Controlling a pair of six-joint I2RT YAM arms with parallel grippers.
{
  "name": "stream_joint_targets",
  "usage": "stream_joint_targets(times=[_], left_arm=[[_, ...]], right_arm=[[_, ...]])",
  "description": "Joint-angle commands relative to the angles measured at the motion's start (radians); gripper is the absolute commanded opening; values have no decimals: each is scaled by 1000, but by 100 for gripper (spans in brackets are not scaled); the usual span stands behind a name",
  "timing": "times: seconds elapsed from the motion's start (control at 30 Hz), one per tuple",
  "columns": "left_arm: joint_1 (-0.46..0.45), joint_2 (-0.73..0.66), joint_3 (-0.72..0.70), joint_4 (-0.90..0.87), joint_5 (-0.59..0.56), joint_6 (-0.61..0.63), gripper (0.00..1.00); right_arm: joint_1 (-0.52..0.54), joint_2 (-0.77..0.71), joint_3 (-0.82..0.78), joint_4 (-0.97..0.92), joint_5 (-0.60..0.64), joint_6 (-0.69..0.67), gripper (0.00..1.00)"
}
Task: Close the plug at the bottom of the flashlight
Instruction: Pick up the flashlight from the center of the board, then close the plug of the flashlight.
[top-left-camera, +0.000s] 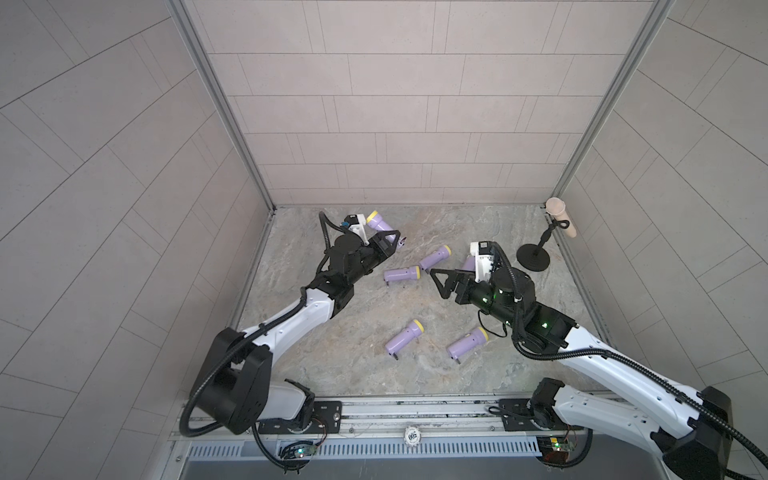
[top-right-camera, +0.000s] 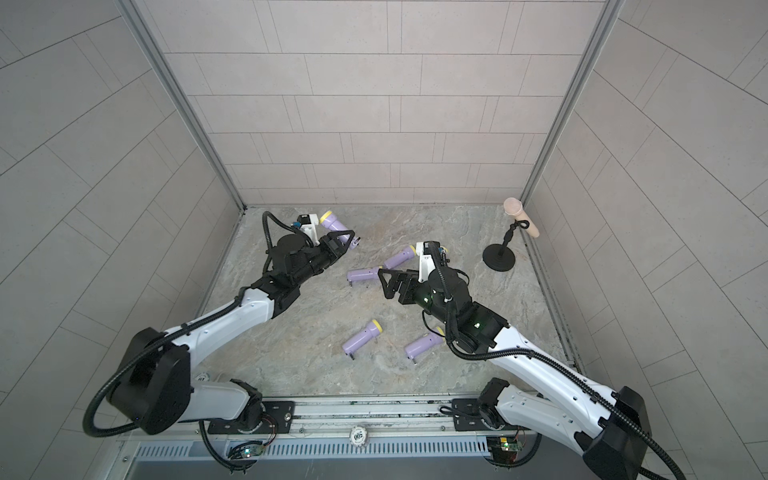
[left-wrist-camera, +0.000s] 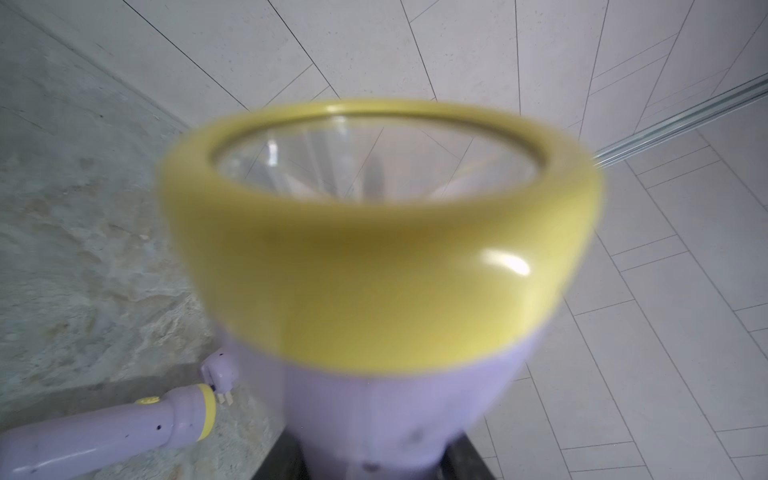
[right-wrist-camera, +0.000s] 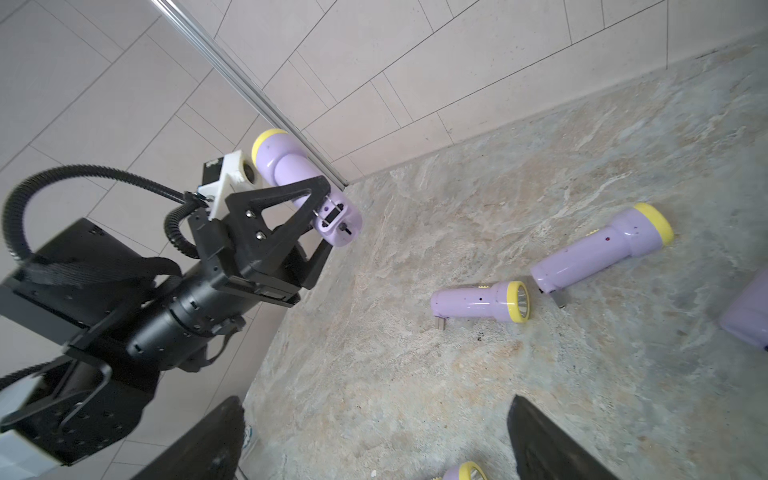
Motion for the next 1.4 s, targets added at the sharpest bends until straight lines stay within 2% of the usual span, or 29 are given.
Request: stream_joint_targets(times=[0.0, 0.1, 0.33, 0.47, 0.67, 0.8, 1.07, 1.23, 1.37], left_arm=[[5, 83, -35, 377, 61, -207, 0], [4, 153, -60, 483, 61, -310, 0], [5, 227, -39, 508, 145, -387, 0], [1, 195, -62, 461, 134, -352, 0], [-30, 147, -45, 339, 136, -287, 0], [-38, 135, -43, 338, 129, -285, 0], [-38, 136, -30, 362, 144, -310, 0], [-38, 144, -45, 386, 132, -326, 0], [-39, 170, -50, 441, 141, -365, 0]], right_arm=[[-17, 2, -31, 160, -26, 179, 100], [-28, 23, -55, 243, -45, 290, 100], [-32, 102, -74, 364, -79, 395, 100], [-35, 162, -129, 535, -103, 458, 100], [-58, 227, -130, 598, -152, 493, 100], [-75, 295, -134, 708, -183, 527, 100], [-124, 547, -186, 1189, -226, 699, 100], [-125, 612, -229, 1335, -206, 702, 100], [-128, 648, -241, 1380, -205, 701, 100]])
